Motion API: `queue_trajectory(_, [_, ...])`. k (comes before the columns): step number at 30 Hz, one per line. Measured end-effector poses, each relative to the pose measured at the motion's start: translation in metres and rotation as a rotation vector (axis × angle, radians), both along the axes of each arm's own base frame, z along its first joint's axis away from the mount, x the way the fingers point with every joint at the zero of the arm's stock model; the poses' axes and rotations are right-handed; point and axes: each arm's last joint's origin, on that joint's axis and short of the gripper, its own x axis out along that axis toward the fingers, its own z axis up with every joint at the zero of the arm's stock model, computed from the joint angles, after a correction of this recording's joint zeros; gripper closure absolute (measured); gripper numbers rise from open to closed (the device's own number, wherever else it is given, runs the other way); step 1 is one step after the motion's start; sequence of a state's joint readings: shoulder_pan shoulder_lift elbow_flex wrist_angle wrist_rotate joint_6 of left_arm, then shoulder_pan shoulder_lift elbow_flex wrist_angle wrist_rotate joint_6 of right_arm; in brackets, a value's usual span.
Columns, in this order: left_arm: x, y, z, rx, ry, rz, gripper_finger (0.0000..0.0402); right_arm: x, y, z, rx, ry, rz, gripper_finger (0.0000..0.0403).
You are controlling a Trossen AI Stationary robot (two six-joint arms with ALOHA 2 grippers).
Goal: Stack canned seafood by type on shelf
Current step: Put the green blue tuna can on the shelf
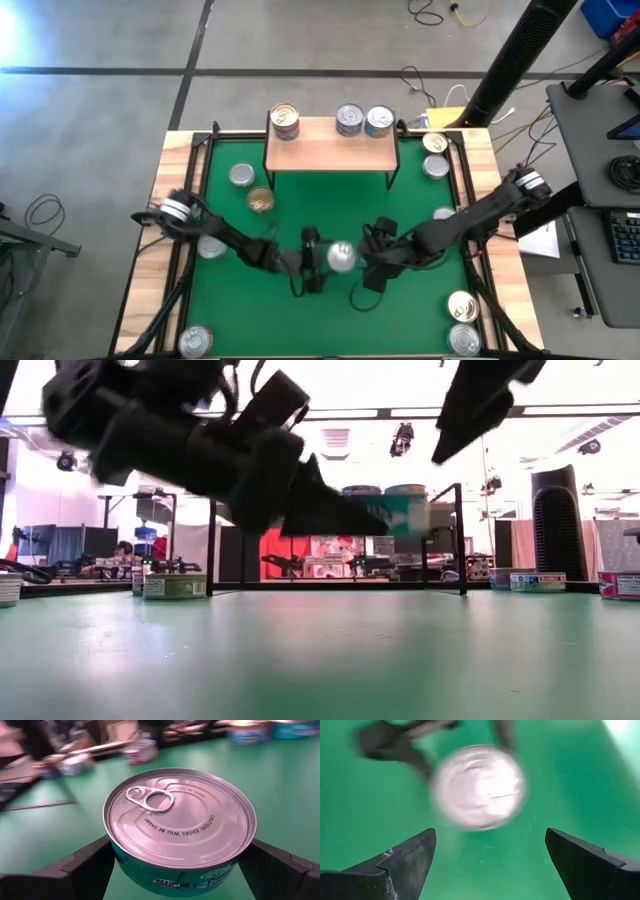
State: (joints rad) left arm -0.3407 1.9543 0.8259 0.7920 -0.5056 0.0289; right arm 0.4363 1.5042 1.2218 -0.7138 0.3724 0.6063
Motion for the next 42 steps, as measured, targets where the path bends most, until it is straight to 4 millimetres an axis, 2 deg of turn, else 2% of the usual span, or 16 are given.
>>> queue_trajectory(7, [-0.012,0.062,0.067,0.082,0.016,0.240,0.0045,-0.009,-0.007,0.027,-0.122,-0.141,-0.003,0.0035])
queue_trajectory(13, [-0.025,0.116,0.099,0.076,0.000,0.398,0.0043,0.003,-0.034,0.040,-0.363,-0.225,-0.025,0.0038])
queue_trajectory(16, [-0.029,0.141,0.103,0.077,0.001,0.475,0.0042,0.018,-0.055,0.046,-0.422,-0.265,-0.008,0.0055])
queue_trajectory(19, [-0.033,0.161,0.104,0.074,0.005,0.527,0.0042,0.031,-0.083,0.055,-0.443,-0.328,-0.002,0.0089])
queue_trajectory(23, [-0.035,0.180,0.100,0.068,0.020,0.570,0.0042,0.041,-0.129,0.066,-0.463,-0.428,-0.084,0.0155])
queue_trajectory(26, [-0.037,0.193,0.098,0.038,0.022,0.583,0.0041,0.046,-0.162,0.069,-0.380,-0.499,-0.074,0.0216])
queue_trajectory(29, [-0.039,0.202,0.097,0.008,0.018,0.570,0.0041,0.053,-0.189,0.059,-0.274,-0.525,0.004,0.0281])
queue_trajectory(34, [-0.041,0.211,0.096,0.001,0.041,0.535,0.0037,0.070,-0.224,0.036,-0.287,-0.540,-0.053,0.0378])
queue_trajectory(38, [-0.043,0.213,0.093,0.002,0.071,0.545,0.0020,0.083,-0.248,0.020,-0.306,-0.508,-0.089,0.0387])
queue_trajectory(42, [-0.044,0.215,0.093,0.002,0.077,0.551,0.0006,0.095,-0.260,0.008,-0.301,-0.449,-0.100,0.0392])
